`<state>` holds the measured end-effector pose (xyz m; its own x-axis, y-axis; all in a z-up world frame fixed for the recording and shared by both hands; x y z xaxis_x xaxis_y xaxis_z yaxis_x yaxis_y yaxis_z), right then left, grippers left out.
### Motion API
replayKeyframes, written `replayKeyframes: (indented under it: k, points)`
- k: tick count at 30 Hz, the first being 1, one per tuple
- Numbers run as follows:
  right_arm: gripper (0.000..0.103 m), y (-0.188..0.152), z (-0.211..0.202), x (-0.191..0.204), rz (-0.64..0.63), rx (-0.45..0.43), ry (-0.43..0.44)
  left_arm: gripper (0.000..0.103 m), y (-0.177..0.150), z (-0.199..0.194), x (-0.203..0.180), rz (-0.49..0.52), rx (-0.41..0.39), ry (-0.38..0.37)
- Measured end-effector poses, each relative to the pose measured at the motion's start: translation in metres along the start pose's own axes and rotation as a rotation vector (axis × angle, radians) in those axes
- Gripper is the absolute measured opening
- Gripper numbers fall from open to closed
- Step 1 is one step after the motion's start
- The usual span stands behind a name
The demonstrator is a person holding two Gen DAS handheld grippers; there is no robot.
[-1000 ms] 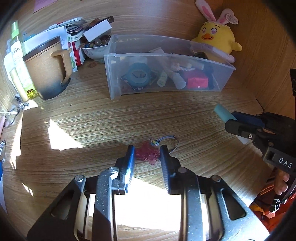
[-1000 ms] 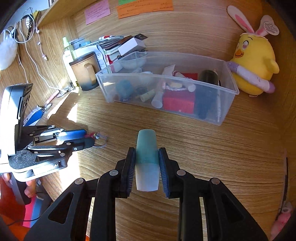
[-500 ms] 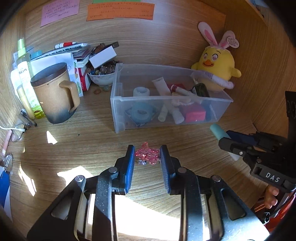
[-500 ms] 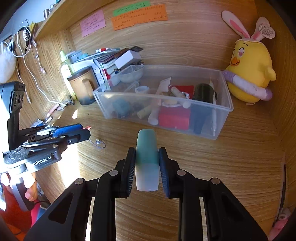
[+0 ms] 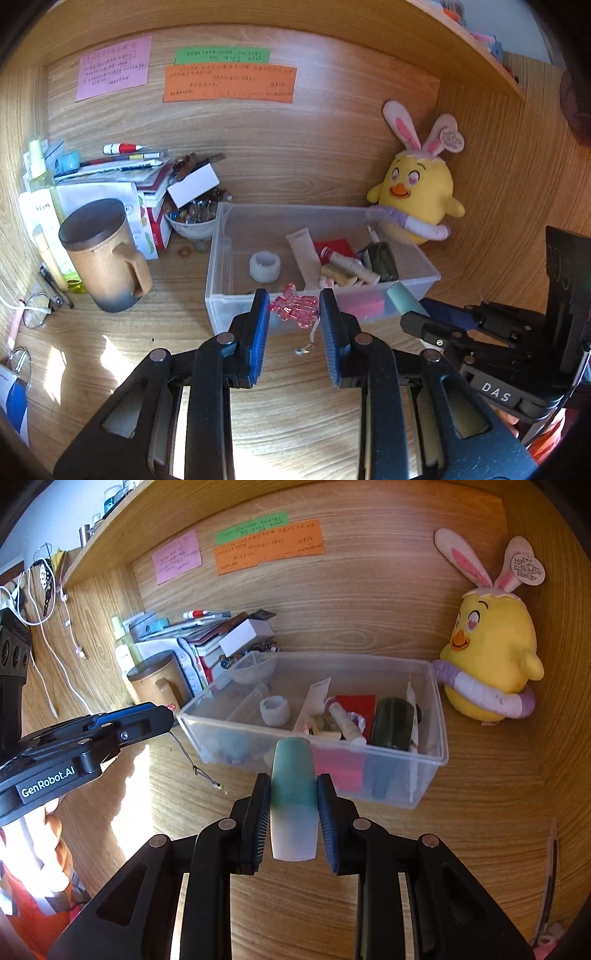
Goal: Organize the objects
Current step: 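Carry the pale green bottle and pink keychain into the clear box and release both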
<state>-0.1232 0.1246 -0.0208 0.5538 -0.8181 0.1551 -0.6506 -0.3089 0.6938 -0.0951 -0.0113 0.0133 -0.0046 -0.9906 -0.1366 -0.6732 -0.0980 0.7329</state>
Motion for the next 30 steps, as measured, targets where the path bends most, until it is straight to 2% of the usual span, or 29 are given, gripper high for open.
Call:
replayKeyframes:
  k: [10,19,24,30]
  points:
    - [0.023,0.034,-0.001,-0.004,-0.004,-0.064,-0.022,0.027,0.037,-0.001,-0.005,0.004,-0.054,0.004]
    - [0.023,0.068,-0.004,-0.008,-0.029,-0.116,-0.049,0.027,0.064,0.015,0.001,-0.044,-0.046,-0.035]
    - [0.023,0.08,0.008,-0.014,-0.026,-0.107,-0.071,0.027,0.07,0.032,0.006,-0.056,-0.024,-0.016]
    - [0.023,0.078,0.042,-0.031,0.002,-0.034,-0.099,0.027,0.062,0.066,0.012,-0.058,0.038,0.021]
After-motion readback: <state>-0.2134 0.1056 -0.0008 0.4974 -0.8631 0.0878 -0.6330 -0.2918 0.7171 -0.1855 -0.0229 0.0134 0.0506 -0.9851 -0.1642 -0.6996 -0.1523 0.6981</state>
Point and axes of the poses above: each gripper's, at about its wrist camera, not at the fingertips, and z roughly the way its jaws point, x to its left, y to its top, the point moved 4 cm from there along z, roughly the way its jaws point, and after that the axes turned 7 degrees about x, right-handed, at the moved point
